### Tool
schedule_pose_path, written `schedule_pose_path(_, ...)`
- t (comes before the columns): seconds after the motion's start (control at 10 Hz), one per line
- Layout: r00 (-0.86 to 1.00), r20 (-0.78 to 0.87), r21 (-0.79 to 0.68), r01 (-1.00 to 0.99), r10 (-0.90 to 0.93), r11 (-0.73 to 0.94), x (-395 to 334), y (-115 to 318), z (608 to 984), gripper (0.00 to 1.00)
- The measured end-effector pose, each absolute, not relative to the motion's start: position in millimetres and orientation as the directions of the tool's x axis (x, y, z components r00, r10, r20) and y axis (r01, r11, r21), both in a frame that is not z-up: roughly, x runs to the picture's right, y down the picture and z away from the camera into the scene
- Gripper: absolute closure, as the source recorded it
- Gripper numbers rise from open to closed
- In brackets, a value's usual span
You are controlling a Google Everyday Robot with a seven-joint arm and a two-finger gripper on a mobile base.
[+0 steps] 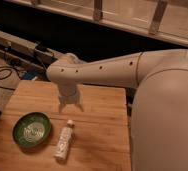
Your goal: Place the bottle in the ceramic bowl
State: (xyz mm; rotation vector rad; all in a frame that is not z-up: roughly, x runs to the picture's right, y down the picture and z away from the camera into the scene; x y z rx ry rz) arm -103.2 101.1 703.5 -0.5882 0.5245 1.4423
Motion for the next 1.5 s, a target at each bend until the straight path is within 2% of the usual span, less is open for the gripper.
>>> schedule_pose_path(0.8, 0.065, -0.652, -0.056, -0.998, 0.755, 0.038, -103, 101, 704, 0.35)
schedule_pose_path(1.5, 0.101, -0.665, -0.106, -0.994, 0.740, 0.040, -119, 135, 724, 0.35)
